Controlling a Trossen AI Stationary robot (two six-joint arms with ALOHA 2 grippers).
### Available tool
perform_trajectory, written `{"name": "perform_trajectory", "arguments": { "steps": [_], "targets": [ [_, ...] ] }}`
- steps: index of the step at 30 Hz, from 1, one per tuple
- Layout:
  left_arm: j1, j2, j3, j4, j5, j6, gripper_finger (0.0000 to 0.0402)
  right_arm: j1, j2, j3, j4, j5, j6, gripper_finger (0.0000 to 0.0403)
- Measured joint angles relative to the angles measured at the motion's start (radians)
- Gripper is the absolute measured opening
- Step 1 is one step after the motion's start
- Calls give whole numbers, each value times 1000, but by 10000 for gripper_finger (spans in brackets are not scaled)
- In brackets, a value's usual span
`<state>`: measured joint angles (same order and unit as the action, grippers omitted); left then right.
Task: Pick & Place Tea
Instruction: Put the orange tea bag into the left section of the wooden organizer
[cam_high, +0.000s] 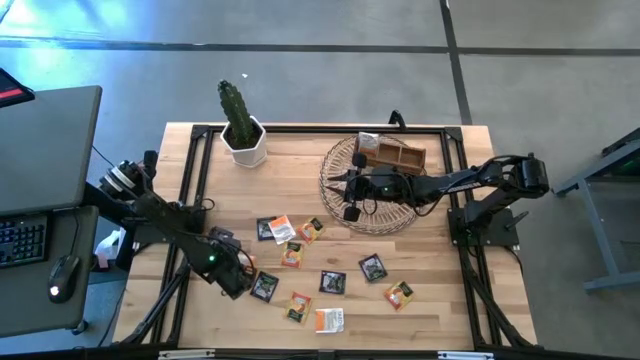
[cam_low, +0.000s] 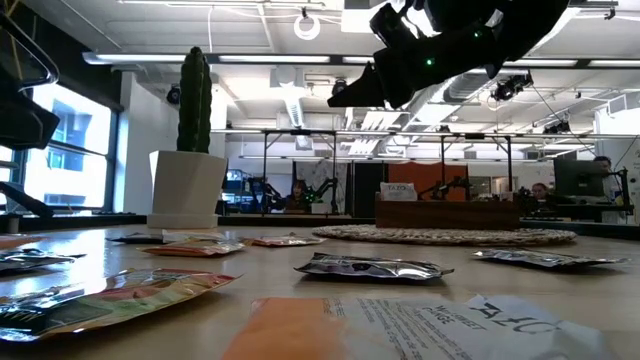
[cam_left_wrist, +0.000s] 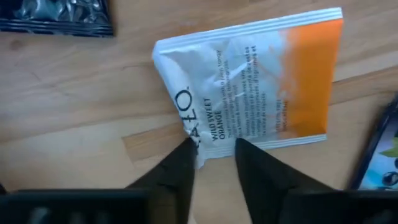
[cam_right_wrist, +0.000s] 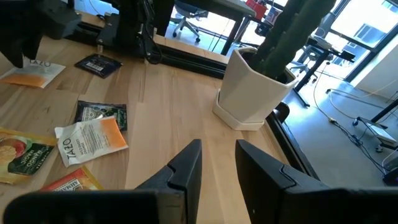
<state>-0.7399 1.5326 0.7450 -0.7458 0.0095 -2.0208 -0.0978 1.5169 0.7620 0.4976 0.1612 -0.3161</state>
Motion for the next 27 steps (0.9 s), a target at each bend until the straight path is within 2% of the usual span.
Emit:
{"name": "perform_trajectory", "arguments": {
  "steps": [4,9,13,16,19,23,27],
  "targets": [
    [0,-11,-3,-7,-15,20,14,0,0,0,0,0,0,94],
    [14,-43,2,-57,-20,33,17,0,0,0,0,0,0,94],
    [61,-73,45,-107,-47,136,3,0,0,0,1,-22,0,94],
    [119,-75,92,-155,-100,283,5,0,0,0,11,-101,24,94],
    [188,-76,139,-197,-179,476,2,-1,1,0,45,-181,142,94],
    [272,-76,200,-193,-356,796,1,-23,1,0,60,-215,364,94],
    [343,-76,278,-178,-557,1111,1,-50,1,0,16,-271,499,94]
  ]
}}
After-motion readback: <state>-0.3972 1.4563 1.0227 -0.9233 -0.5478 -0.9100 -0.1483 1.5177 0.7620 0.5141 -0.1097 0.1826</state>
